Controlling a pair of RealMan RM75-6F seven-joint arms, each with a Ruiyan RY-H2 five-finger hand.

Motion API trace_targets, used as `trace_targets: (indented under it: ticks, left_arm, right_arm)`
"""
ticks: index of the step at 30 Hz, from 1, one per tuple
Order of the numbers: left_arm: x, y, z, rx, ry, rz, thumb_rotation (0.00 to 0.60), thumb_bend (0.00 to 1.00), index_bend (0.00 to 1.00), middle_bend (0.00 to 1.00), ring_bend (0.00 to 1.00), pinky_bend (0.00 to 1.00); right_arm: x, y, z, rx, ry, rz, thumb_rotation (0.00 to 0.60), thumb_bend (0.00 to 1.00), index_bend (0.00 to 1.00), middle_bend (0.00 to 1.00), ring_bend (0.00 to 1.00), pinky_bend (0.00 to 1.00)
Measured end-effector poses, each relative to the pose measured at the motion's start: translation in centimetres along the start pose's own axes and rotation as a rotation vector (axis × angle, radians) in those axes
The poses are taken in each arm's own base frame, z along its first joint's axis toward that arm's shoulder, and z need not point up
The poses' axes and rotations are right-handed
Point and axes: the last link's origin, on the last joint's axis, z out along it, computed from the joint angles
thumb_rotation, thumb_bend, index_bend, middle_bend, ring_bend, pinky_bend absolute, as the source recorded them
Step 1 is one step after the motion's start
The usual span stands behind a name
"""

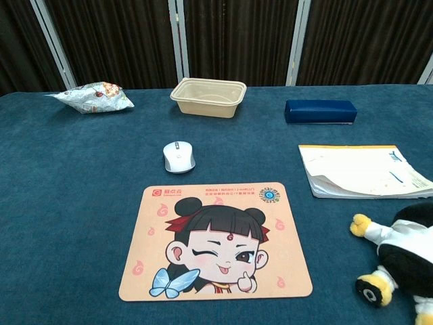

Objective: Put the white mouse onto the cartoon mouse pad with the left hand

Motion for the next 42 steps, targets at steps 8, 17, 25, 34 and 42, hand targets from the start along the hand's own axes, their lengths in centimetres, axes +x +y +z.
trace_targets:
  ticks: [8, 17, 25, 34, 42]
  left_arm:
    - [0.00, -0.04, 0.01, -0.002, -0.001, 0.001, 0.600, 0.12, 0.00, 0.00, 0.00, 0.00]
    - [-0.03, -0.02, 0.13, -0.002, -0.002, 0.003, 0.600, 0.11, 0.00, 0.00, 0.00, 0.00]
    - [-0.03, -0.03, 0.11, 0.000, -0.003, 0.002, 0.600, 0.12, 0.00, 0.00, 0.00, 0.00]
    - [-0.03, 0.00, 0.06, 0.002, 0.001, 0.006, 0.600, 0.11, 0.00, 0.00, 0.00, 0.00]
    - [0.21, 0.15, 0.12, -0.026, -0.002, -0.019, 0.600, 0.12, 0.00, 0.00, 0.00, 0.00]
  right_arm:
    - [0.02, -0.06, -0.03, -0.001, 0.002, -0.001, 0.600, 0.10, 0.03, 0.00, 0.00, 0.00]
    - [-0.03, -0.09, 0.04, -0.002, 0.002, -0.003, 0.600, 0.10, 0.03, 0.00, 0.00, 0.00]
    - [-0.02, -0.14, 0.05, -0.003, 0.002, -0.002, 0.600, 0.10, 0.03, 0.00, 0.00, 0.00]
    - [-0.02, -0.04, 0.04, -0.002, 0.001, 0.003, 0.600, 0.10, 0.03, 0.00, 0.00, 0.00]
    - [-0.01, -0.03, 0.02, -0.003, 0.002, 0.005, 0.600, 0.10, 0.03, 0.00, 0.00, 0.00]
